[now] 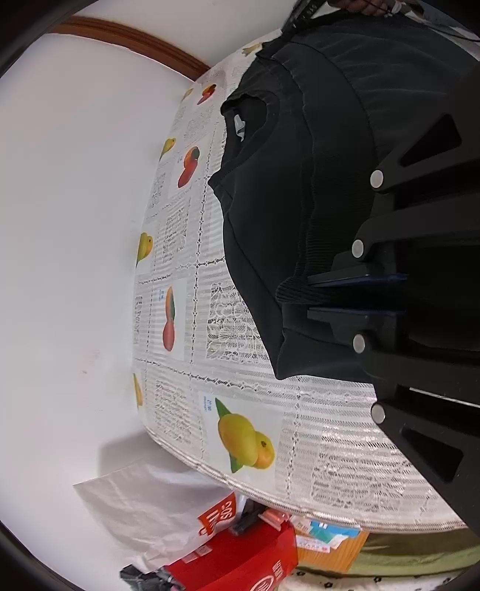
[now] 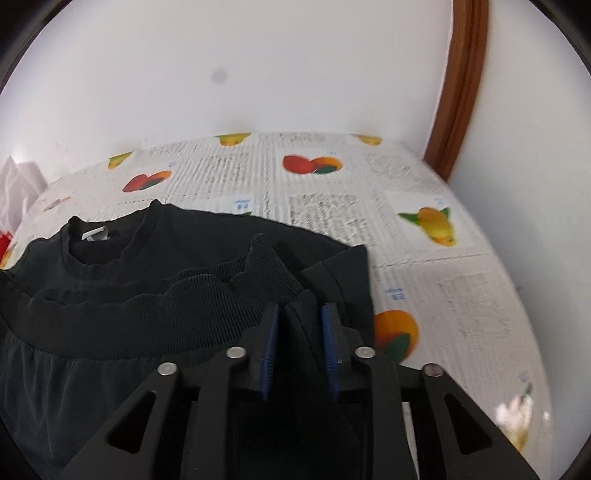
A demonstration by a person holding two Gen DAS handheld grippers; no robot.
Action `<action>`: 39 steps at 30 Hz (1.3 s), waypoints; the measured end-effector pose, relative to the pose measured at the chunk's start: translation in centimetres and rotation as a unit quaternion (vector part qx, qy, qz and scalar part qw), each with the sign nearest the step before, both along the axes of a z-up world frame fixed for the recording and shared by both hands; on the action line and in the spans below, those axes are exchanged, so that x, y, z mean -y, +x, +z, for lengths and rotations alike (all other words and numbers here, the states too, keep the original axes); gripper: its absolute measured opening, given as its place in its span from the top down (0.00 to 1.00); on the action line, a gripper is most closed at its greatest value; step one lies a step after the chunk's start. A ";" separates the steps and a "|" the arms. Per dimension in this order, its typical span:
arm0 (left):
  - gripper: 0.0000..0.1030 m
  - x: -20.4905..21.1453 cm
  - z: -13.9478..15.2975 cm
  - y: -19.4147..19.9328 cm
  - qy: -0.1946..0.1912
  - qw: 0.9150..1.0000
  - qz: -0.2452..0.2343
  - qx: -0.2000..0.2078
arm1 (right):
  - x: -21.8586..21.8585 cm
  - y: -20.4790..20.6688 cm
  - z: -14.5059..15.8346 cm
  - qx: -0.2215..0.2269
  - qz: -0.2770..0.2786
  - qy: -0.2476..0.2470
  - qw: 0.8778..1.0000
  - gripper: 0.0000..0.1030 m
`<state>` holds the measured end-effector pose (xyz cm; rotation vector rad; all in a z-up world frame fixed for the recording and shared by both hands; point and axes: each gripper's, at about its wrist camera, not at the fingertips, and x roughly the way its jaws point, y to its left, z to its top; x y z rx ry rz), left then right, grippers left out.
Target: Fold small clothes
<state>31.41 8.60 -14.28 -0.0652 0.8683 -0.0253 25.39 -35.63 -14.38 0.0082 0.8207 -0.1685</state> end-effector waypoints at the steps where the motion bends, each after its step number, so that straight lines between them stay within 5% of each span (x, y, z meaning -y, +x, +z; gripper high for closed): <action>1: 0.90 0.1 0.1 -0.1 0.005 1.000 0.000 0.001 | -0.2 -0.5 0.4 0.005 0.000 0.000 1.000 0.73; 8: 0.73 0.2 1.3 -2.3 0.003 1.000 0.000 0.007 | -3.1 -3.3 2.5 0.022 0.026 0.012 0.999 0.57; 13: 0.62 -0.4 2.2 -4.8 -0.002 1.000 0.002 0.013 | -7.1 -5.6 3.2 0.029 0.060 0.031 0.997 0.56; 20: 0.41 -4.0 2.4 -9.5 -0.013 0.999 0.030 0.003 | -17.5 -9.5 2.8 0.015 0.157 0.047 0.986 0.47; 29: 0.37 -10.8 1.0 -14.7 -0.042 0.996 0.077 -0.023 | -33.2 -17.6 0.5 0.010 0.325 0.022 0.945 0.38; 34: 0.37 -12.8 0.4 -15.9 -0.063 0.995 0.080 -0.020 | -38.7 -20.4 -0.9 0.013 0.371 0.002 0.929 0.35; 39: 0.37 -14.0 0.5 -15.9 -0.067 0.995 0.076 -0.013 | -41.5 -21.1 -3.1 -0.001 0.375 -0.034 0.926 0.34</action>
